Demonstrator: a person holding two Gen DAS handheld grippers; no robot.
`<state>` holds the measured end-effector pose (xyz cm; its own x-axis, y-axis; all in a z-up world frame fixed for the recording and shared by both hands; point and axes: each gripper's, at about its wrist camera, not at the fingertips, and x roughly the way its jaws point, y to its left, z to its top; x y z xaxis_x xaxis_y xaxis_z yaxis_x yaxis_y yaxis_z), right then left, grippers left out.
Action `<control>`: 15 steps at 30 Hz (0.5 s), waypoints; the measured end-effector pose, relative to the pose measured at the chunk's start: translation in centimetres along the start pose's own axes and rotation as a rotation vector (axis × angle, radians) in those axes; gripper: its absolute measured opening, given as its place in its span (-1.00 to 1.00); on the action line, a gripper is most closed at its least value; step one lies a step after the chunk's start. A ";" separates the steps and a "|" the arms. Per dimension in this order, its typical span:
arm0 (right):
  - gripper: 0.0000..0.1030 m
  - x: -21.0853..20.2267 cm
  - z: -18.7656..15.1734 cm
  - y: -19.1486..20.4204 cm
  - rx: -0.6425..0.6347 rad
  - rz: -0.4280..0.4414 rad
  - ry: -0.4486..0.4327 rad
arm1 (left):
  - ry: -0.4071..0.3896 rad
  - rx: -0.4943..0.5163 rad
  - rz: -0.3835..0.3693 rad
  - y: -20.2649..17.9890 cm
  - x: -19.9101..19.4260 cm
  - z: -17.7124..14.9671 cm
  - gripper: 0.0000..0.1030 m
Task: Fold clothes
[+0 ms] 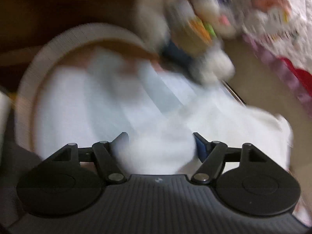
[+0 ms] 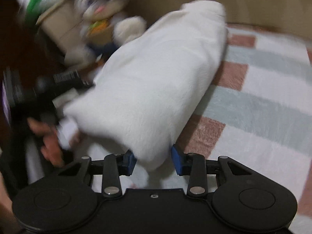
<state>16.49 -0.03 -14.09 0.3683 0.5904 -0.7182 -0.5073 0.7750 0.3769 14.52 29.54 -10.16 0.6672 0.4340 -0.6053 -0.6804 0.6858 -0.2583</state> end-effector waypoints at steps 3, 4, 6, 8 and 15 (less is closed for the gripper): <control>-0.19 -2.5 -0.2 1.4 -0.115 0.023 -0.020 | -0.036 -0.005 -0.133 1.3 -2.8 0.8 0.18; -0.18 -3.7 -0.1 1.7 -0.151 0.049 -0.048 | -0.019 -0.019 -0.245 1.7 -3.5 1.0 -0.23; -0.12 -5.8 0.4 2.2 -0.194 0.056 -0.138 | 0.028 0.014 -0.420 1.3 -4.4 0.9 -0.36; 0.11 -8.0 1.0 2.7 -0.233 0.057 -0.232 | 0.065 0.131 -0.491 -0.8 -4.6 -0.2 -0.36; 0.14 -2.2 2.4 2.2 -0.308 -0.041 -0.100 | 0.286 0.286 -0.365 -4.1 -1.5 -3.6 -0.20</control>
<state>16.45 0.93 -10.27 0.4599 0.5914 -0.6624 -0.6969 0.7027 0.1435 15.22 23.97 -10.93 0.7087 -0.0109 -0.7054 -0.2835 0.9112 -0.2989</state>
